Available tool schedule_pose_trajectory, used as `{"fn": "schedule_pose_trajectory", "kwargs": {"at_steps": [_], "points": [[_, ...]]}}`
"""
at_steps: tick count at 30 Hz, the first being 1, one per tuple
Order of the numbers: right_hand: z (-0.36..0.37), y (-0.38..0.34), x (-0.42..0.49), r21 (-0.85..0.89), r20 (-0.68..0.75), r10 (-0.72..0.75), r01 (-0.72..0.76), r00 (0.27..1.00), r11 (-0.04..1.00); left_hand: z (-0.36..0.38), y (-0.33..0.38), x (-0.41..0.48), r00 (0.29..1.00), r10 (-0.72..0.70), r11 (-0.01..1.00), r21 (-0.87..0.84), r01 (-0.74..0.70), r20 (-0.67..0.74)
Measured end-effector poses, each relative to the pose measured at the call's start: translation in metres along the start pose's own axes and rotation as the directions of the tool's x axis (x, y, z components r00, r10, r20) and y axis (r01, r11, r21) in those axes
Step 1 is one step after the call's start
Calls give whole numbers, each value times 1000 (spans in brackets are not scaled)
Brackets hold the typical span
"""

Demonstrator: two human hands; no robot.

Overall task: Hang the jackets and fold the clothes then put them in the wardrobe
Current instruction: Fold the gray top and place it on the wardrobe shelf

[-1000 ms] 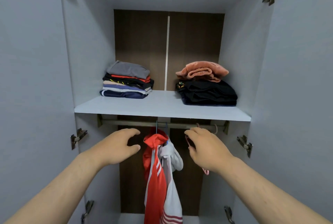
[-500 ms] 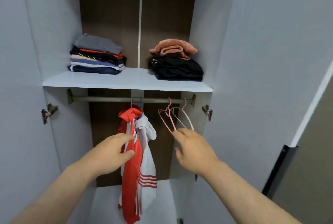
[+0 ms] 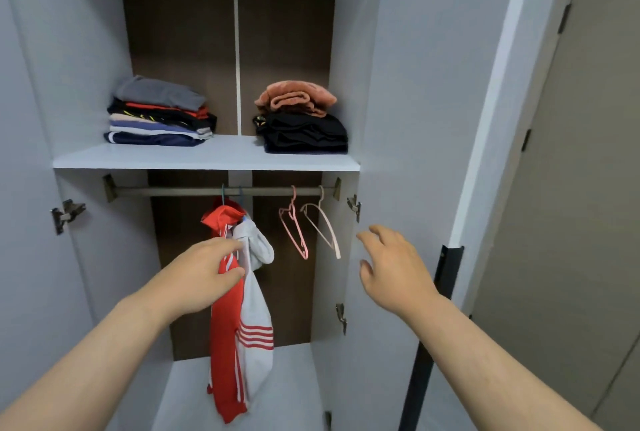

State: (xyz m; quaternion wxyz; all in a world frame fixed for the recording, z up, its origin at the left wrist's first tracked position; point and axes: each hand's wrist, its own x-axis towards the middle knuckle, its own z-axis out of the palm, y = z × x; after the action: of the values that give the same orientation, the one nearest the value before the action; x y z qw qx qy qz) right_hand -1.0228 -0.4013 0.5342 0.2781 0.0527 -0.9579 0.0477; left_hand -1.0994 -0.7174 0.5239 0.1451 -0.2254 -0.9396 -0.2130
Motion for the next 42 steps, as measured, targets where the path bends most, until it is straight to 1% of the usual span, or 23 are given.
{"fn": "schedule_pose_trajectory", "kwargs": {"at_steps": [2, 4, 6, 7, 8, 9, 10, 11, 12, 13, 14, 15, 16, 18, 23, 28, 32, 40, 42], "points": [[-15, 15, -12, -20, -45, -1, 0, 999, 1000, 8, 30, 1, 1000, 16, 1000, -2, -16, -1], [-30, 32, -24, -39, -193, -35, 28, 981, 999, 15, 59, 2, 999, 32, 999, -20, -32, 1], [-42, 52, -36, -61, -406, -73, 53, 911, 997, 22, 84, 1, 999, 43, 999, -33, -43, 13], [-48, 62, -41, -70, -490, -68, 38, 869, 997, 26, 95, 0, 999, 48, 998, -37, -48, 22], [-54, 71, -44, -64, -538, -35, 0, 842, 998, 29, 104, -2, 998, 53, 998, -35, -52, 30], [-58, 79, -46, -31, -534, 28, -52, 845, 998, 31, 112, -4, 998, 57, 998, -27, -56, 39], [-63, 84, -47, 31, -464, 105, -102, 880, 994, 32, 118, -6, 997, 59, 998, -10, -59, 47], [-67, 87, -47, 130, -323, 172, -136, 931, 982, 33, 123, -9, 997, 58, 998, 11, -59, 55], [-69, 88, -47, 244, -141, 211, -173, 967, 954, 33, 127, -12, 997, 51, 998, 29, -53, 64], [-69, 86, -45, 318, 41, 217, -218, 975, 923, 32, 131, -16, 997, 42, 998, 46, -45, 71], [-68, 82, -43, 328, 162, 215, -258, 963, 909, 30, 133, -21, 997, 34, 997, 65, -39, 76], [-66, 78, -42, 305, 201, 215, -270, 956, 913, 28, 134, -25, 996, 27, 995, 94, -35, 81], [-64, 75, -41, 271, 192, 225, -272, 955, 923, 26, 134, -30, 996, 21, 991, 127, -32, 86], [-60, 67, -39, 225, 119, 235, -257, 965, 940, 23, 129, -39, 994, -13, 986, 166, -6, 112], [-46, 51, -32, 375, 18, 191, -184, 981, 909, 13, 104, -55, 976, -101, 981, 182, 66, 192], [-22, 16, -20, 457, -42, 204, -163, 978, 875, 0, 80, -68, 968, -168, 972, 196, 130, 186], [-3, -12, -5, 533, -23, 271, -218, 962, 817, -19, 58, -80, 966, -213, 954, 243, 174, 144], [15, -61, 20, 498, 4, 228, -199, 974, 844, -50, 3, -101, 950, -311, 919, 263, 293, 30], [19, -70, 24, 504, 7, 218, -192, 976, 842, -60, -13, -107, 939, -341, 906, 252, 340, -41]]}}
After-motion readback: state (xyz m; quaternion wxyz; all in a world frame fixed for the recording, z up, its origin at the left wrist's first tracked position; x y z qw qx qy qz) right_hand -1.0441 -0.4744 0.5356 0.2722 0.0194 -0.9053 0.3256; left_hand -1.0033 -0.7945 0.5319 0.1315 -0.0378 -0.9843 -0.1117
